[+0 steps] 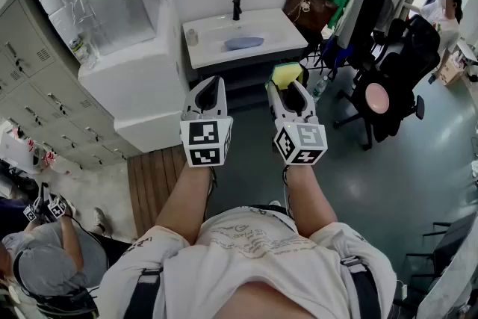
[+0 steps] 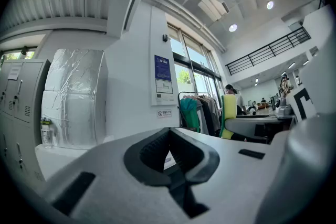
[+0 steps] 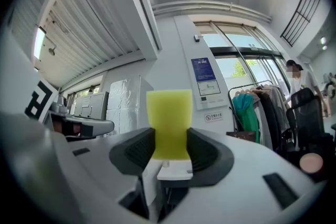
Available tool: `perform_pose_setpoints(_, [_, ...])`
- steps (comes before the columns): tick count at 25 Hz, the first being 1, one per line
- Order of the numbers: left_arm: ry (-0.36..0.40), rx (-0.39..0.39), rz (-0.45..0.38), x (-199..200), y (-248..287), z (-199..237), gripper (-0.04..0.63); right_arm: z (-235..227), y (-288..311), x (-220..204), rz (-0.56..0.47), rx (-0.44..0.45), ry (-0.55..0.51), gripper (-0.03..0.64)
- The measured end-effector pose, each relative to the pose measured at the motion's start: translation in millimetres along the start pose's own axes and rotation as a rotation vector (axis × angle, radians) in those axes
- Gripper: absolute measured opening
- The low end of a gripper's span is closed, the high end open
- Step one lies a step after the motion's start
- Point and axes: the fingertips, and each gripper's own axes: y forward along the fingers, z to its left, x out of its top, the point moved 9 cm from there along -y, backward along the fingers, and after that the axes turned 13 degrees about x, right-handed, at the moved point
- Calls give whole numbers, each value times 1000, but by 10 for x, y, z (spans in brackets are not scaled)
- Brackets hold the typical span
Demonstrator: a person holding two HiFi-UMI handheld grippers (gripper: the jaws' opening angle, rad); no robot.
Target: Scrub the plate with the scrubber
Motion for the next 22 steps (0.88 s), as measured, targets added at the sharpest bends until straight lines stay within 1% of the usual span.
perform_pose_setpoints(9, [9, 6, 9, 40, 108, -260, 17, -236, -39, 39, -20, 18, 21, 201])
perform_pose_setpoints(15, [6, 26, 13, 102, 286, -528, 17, -581, -45, 89, -16, 46, 38, 202])
perform_pose_setpoints(22, [8, 72, 20, 151, 571, -864, 17, -1038, 52, 165, -9, 111, 29, 202])
